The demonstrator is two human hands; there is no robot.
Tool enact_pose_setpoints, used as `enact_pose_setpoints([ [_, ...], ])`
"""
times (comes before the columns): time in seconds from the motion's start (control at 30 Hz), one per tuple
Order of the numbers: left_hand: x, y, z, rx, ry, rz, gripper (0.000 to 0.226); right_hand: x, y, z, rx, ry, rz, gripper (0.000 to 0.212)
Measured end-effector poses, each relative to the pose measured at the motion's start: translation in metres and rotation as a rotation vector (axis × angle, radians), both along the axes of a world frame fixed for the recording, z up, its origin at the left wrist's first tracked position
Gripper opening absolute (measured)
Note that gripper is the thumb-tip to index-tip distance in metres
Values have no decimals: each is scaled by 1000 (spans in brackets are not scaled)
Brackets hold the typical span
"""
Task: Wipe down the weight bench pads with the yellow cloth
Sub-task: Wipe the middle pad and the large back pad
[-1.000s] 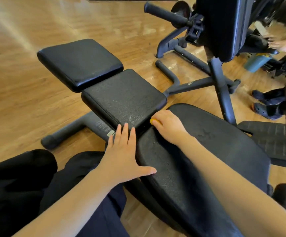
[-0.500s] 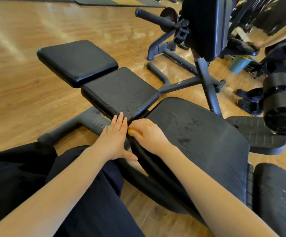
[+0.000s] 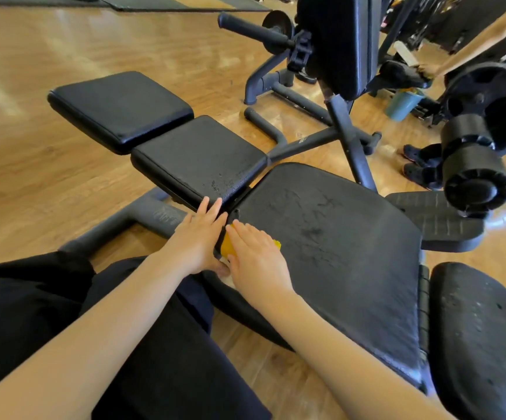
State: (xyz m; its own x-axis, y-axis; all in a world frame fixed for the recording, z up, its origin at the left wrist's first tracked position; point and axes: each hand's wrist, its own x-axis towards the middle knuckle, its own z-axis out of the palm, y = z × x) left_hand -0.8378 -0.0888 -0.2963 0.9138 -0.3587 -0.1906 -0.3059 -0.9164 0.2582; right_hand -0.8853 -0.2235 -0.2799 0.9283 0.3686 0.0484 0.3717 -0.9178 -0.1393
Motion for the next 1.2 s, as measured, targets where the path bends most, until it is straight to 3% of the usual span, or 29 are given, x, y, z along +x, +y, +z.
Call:
enact_pose_setpoints([
  [0.33, -5, -7, 4, -147, 75, -99, 121, -61, -50, -10, 12, -184, -239, 51],
  [0.5, -14, -6, 4, -211, 96, -79, 125, -32, -11, -5, -50, -40, -82, 57],
  [0.67, -23, -1, 3, -156, 89, -111, 128, -50, -31, -16, -75, -119, -79, 58],
  [0.87, -32, -11, 7, -95, 11, -203, 123, -122, -109, -29, -37, -345, -229, 52],
  [1.0, -40, -20, 10, -15, -44, -251, 123, -125, -106, -30, -6, -379, -305, 43],
  [1.2, -42, -18, 6, 7, -66, -248, 126, -75, -52, -40, -236, -383, 8, 45],
])
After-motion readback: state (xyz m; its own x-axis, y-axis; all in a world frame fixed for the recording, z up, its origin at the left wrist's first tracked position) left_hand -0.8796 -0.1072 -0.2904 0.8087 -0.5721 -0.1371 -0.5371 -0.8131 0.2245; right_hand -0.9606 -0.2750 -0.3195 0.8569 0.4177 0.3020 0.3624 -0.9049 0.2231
